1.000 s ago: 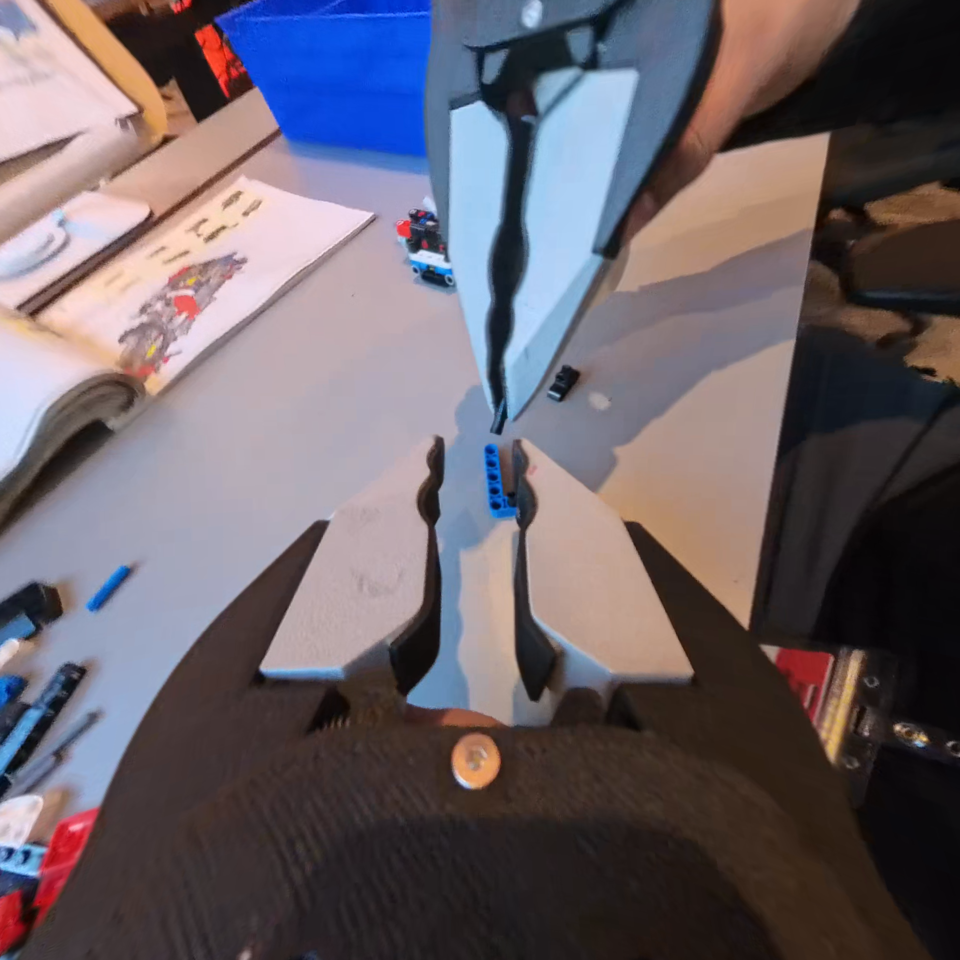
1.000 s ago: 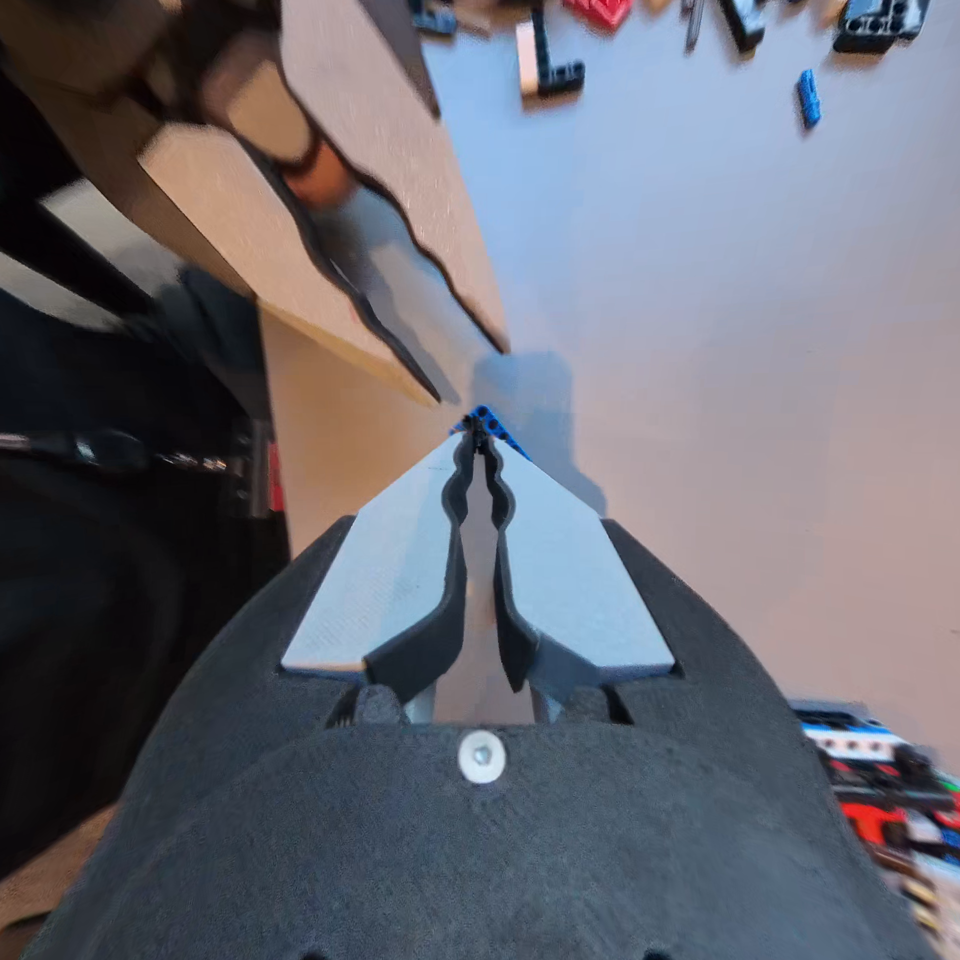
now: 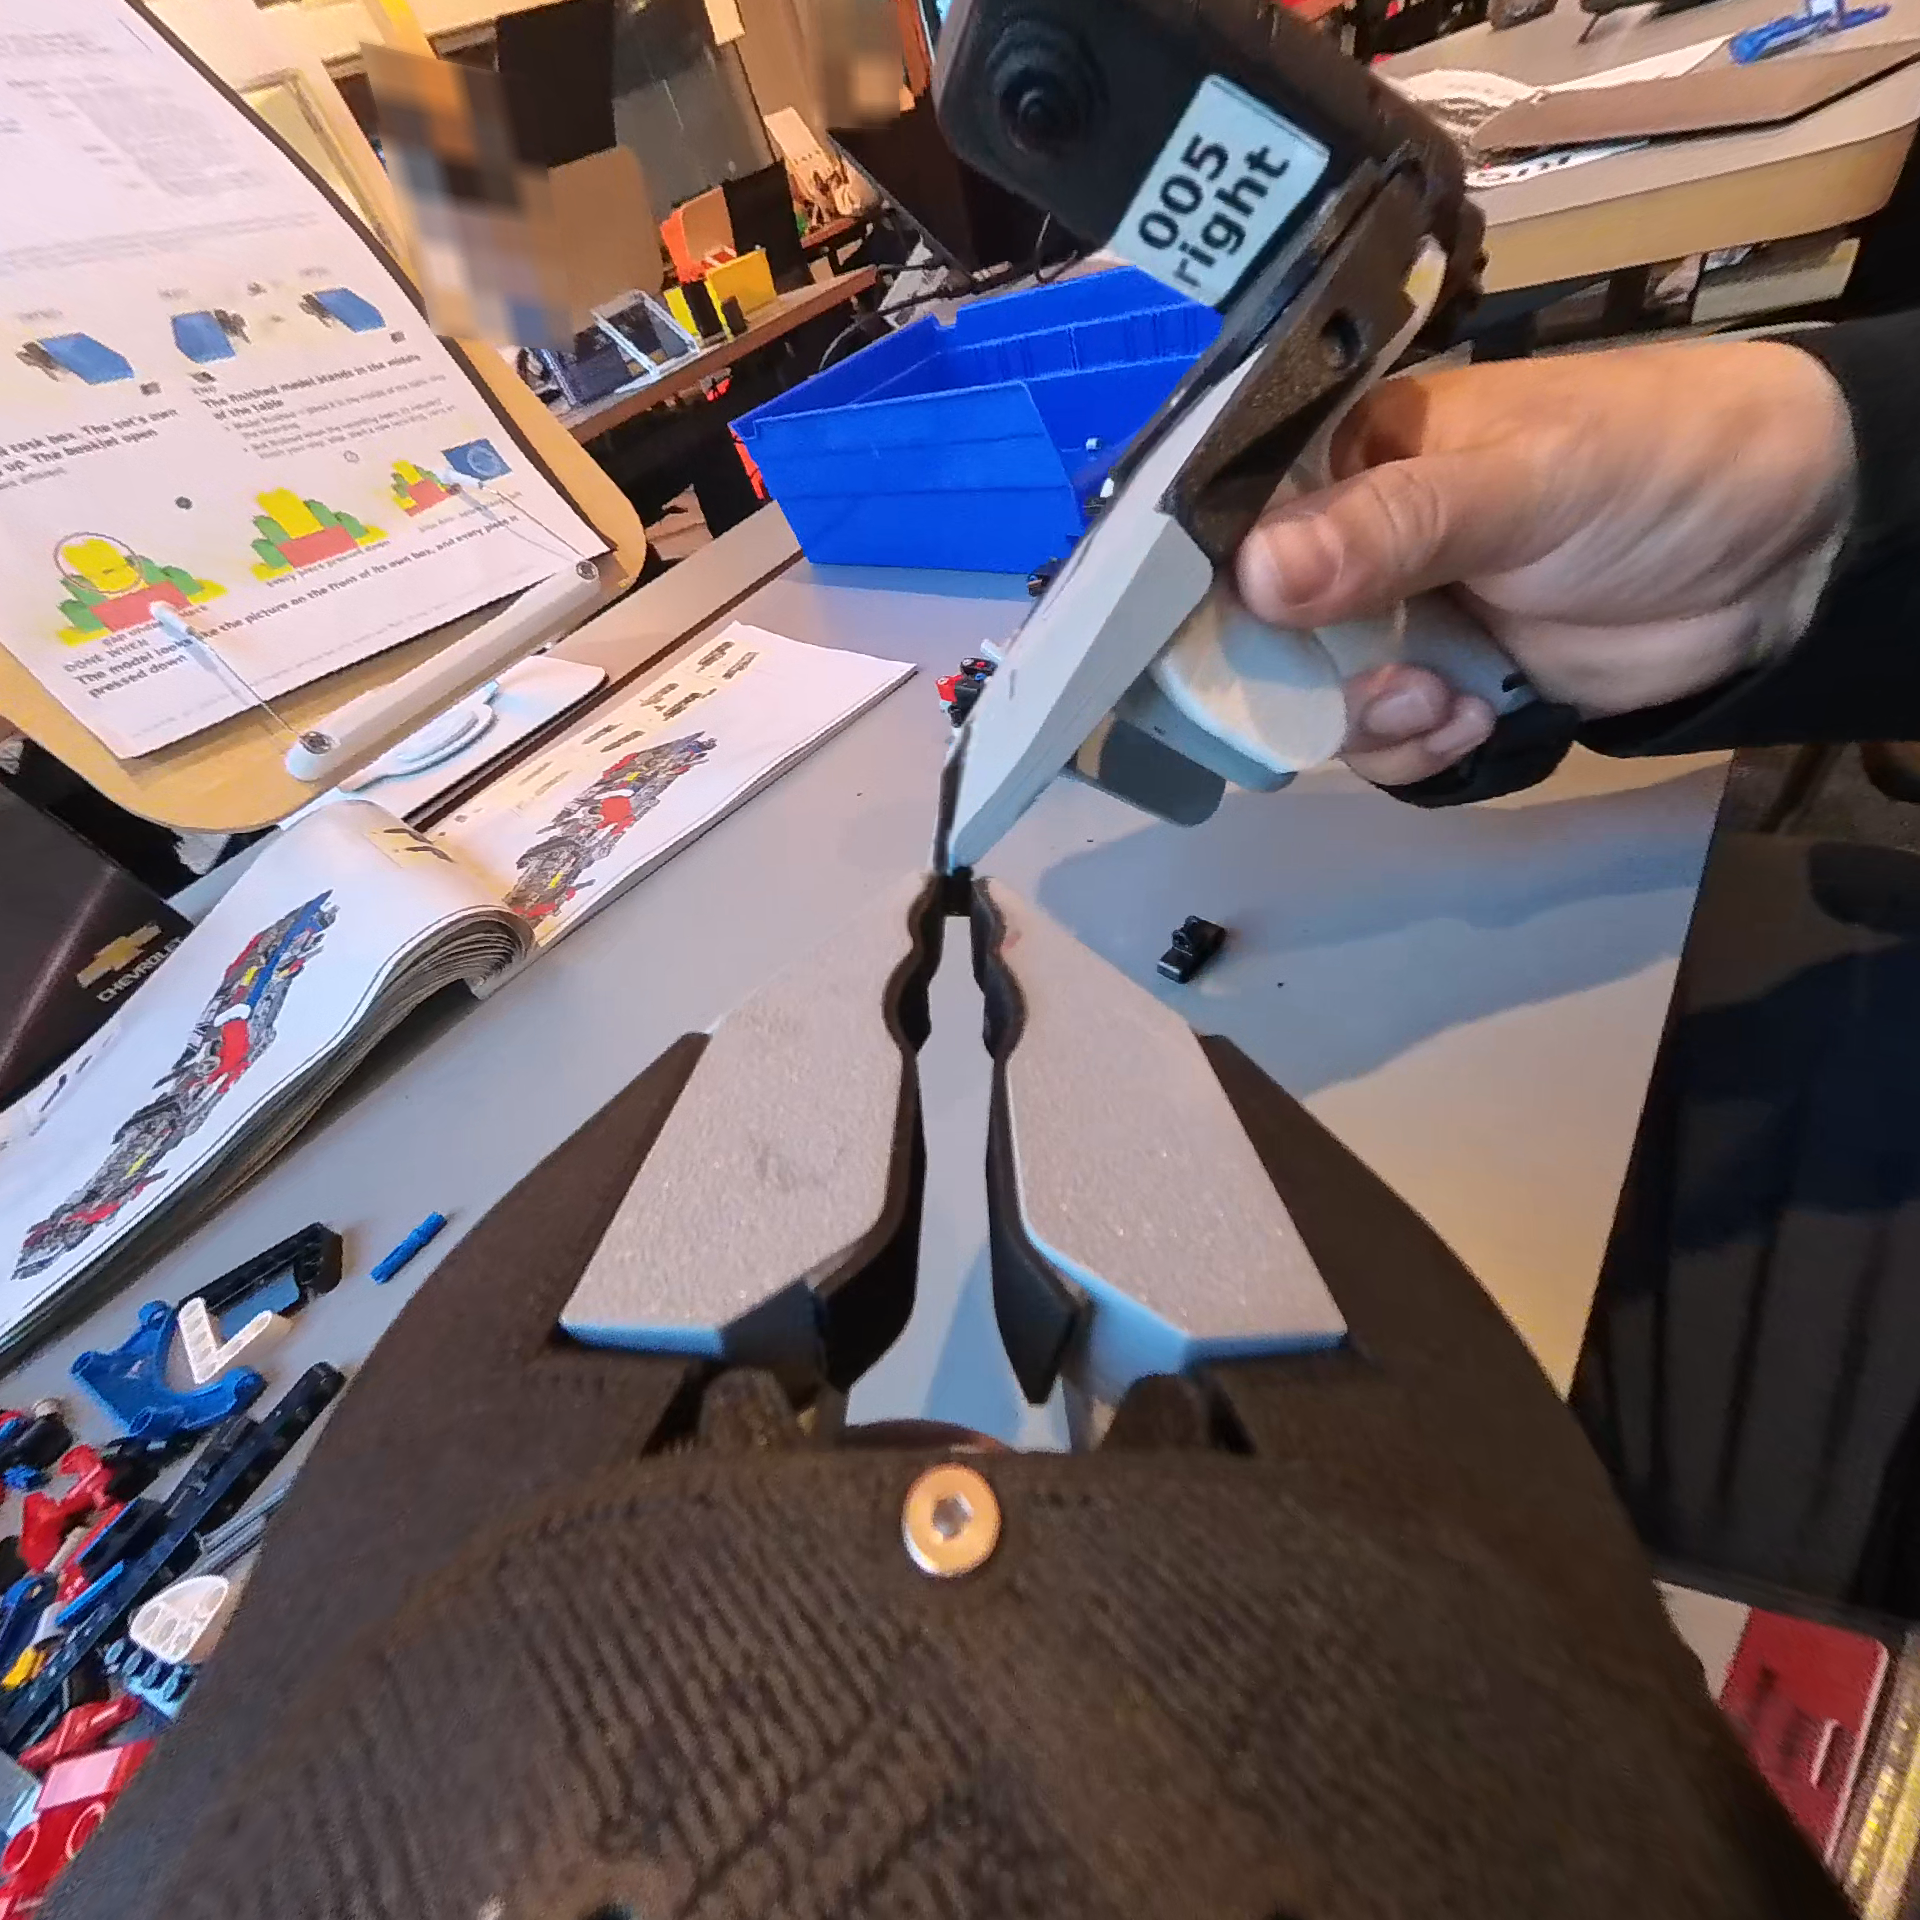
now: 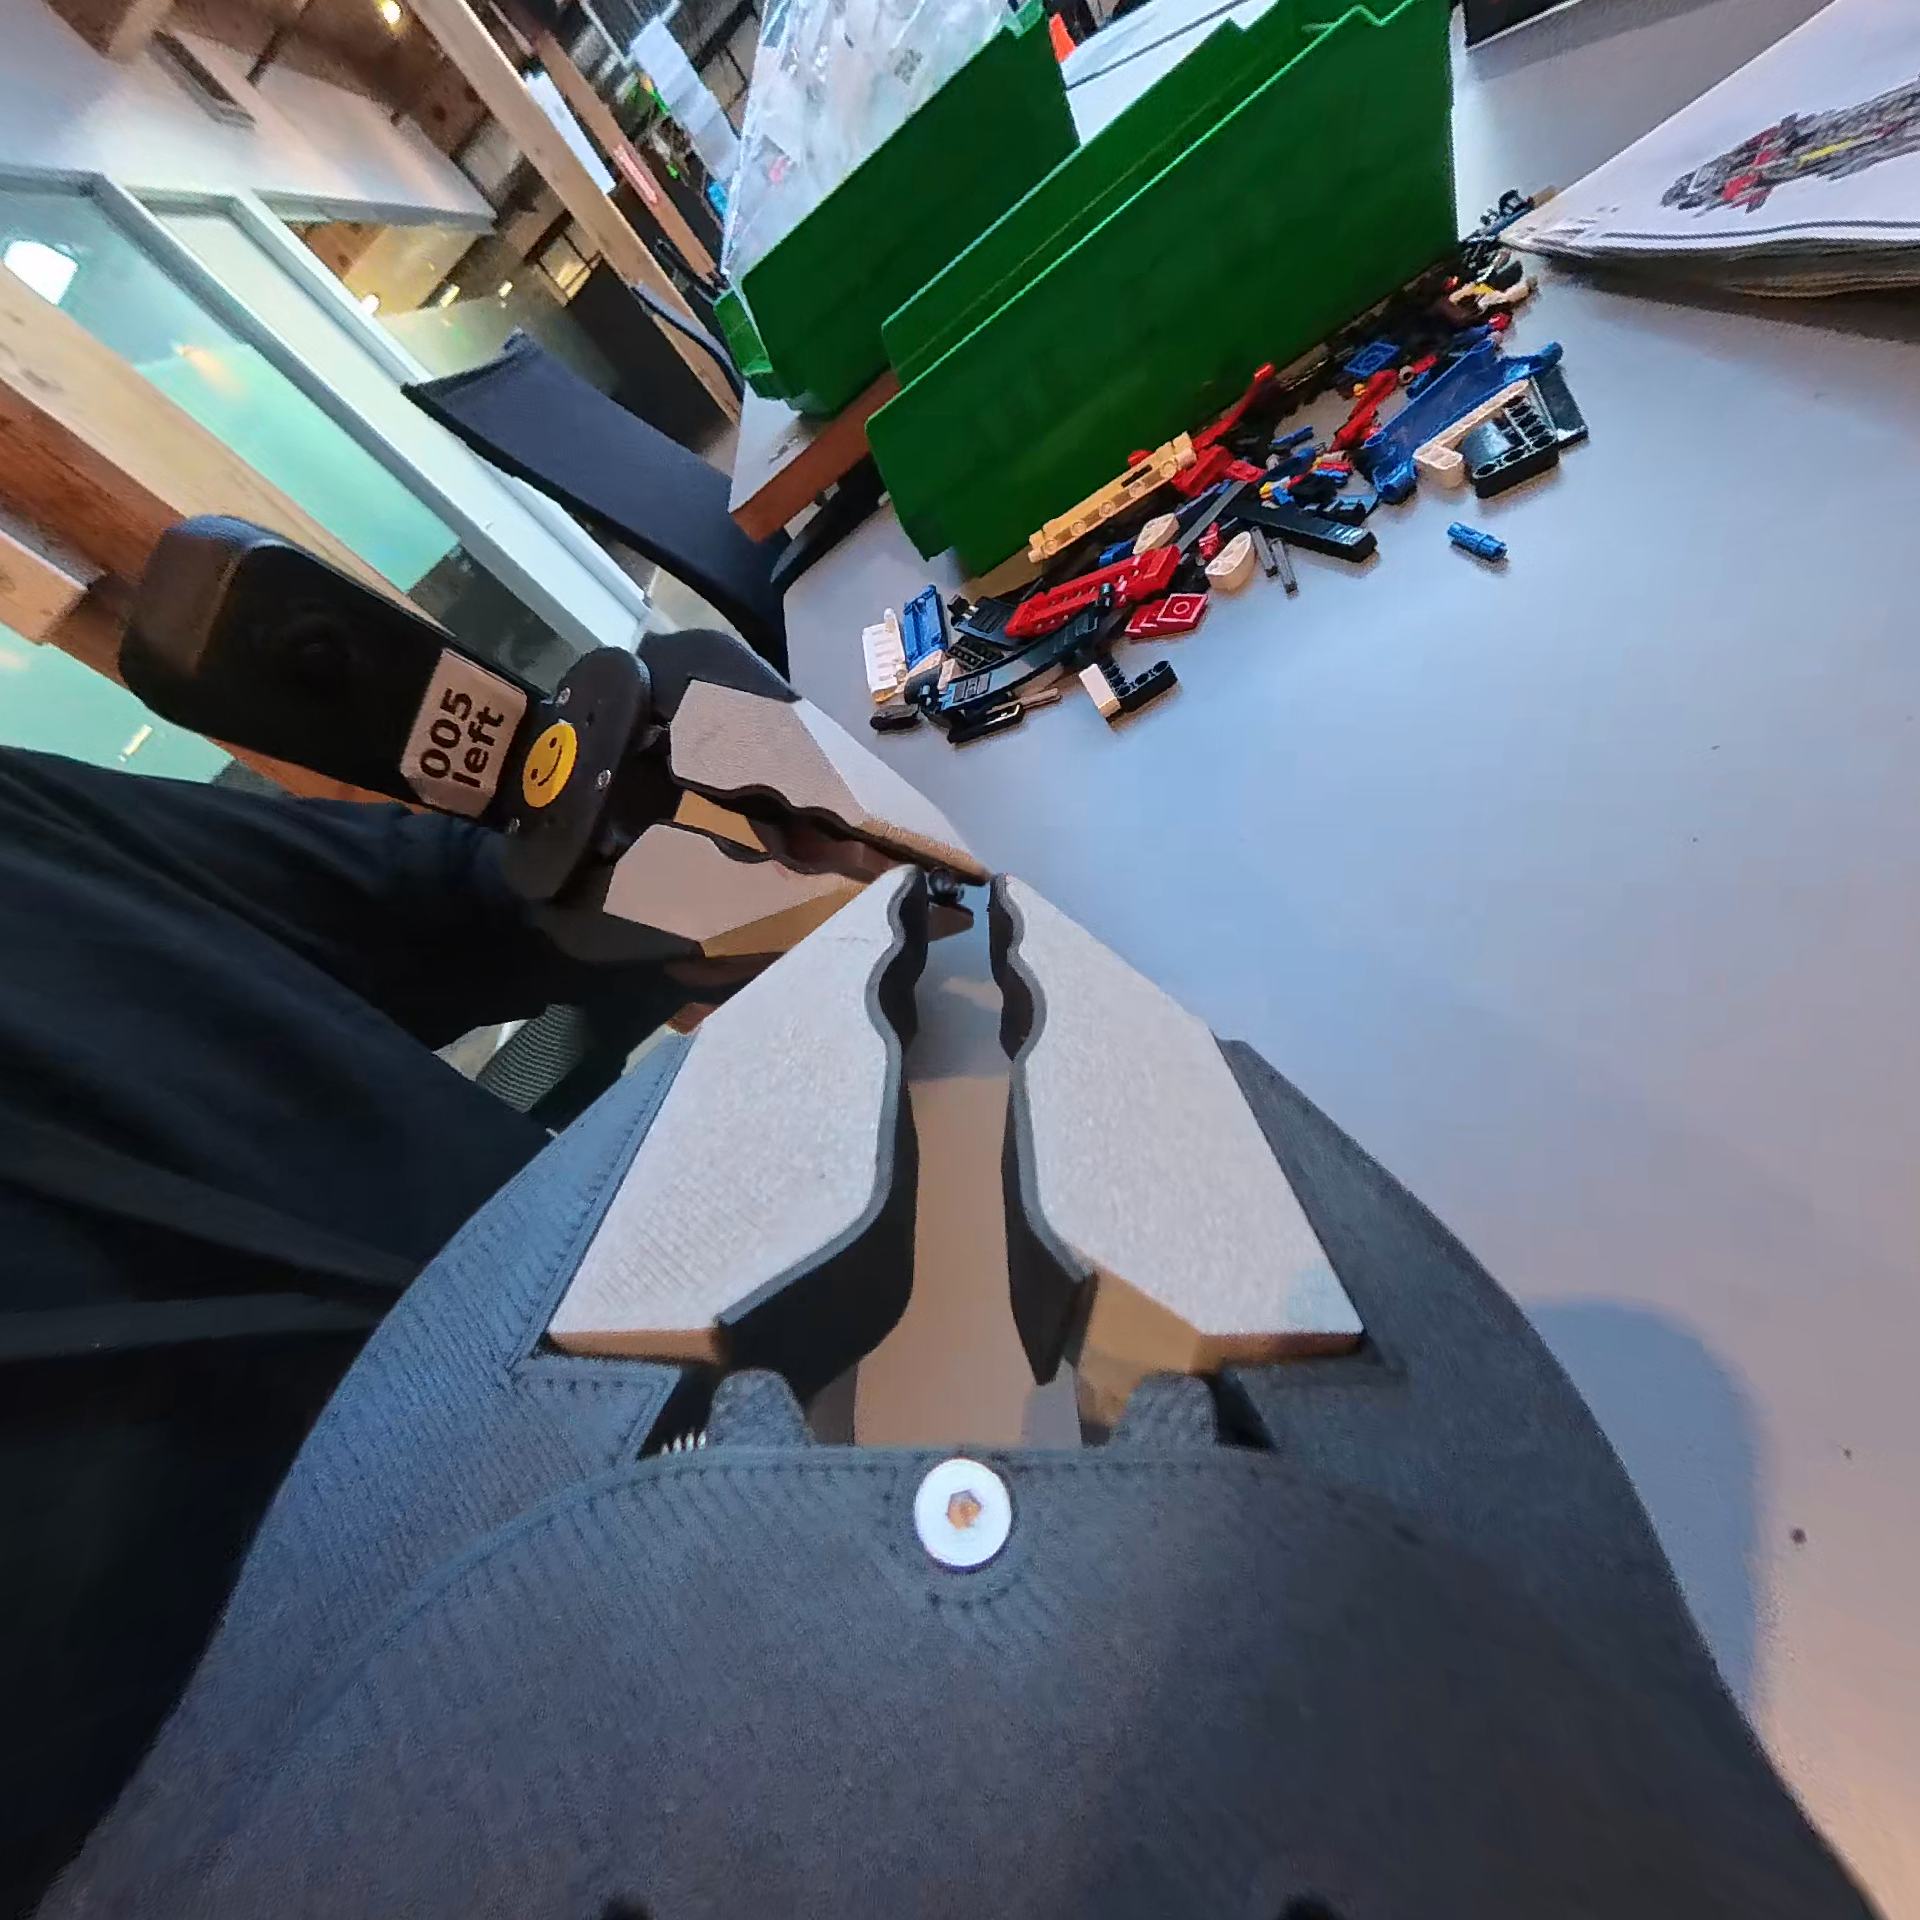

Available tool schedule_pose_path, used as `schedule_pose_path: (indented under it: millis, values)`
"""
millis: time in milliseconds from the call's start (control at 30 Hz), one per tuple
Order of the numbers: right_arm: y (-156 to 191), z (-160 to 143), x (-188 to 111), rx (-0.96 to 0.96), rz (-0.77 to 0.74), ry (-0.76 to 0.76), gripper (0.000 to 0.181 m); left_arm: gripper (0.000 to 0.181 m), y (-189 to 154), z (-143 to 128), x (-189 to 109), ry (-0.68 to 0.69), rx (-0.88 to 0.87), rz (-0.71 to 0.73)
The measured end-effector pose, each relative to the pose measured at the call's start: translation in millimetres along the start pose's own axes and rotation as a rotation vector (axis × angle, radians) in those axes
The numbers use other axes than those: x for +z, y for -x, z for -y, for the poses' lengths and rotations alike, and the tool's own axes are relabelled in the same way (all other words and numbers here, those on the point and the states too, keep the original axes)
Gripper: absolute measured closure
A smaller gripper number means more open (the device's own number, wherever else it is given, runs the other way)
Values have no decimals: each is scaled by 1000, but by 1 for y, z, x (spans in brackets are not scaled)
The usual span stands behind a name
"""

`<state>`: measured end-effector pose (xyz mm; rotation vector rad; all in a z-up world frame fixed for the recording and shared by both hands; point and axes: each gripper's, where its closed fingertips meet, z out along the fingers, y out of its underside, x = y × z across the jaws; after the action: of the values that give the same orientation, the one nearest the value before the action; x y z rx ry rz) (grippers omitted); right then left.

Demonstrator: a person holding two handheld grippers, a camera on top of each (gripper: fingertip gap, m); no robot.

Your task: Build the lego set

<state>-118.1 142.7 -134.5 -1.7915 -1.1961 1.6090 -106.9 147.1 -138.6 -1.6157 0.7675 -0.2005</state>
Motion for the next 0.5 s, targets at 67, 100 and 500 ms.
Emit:
schedule_pose_path:
  millis: [67,100,500]
  values:
    - [1,0,1,-25,-9,14,179,179,0,-2,1,11,-4,1]
    - [0,-1,1,-39,-22,23,180,179,1,-3,1,15,-12,-2]
    - [-43,-52,7,-579,-195,555,181,138,-20,-80,-2,423,-99,-242]
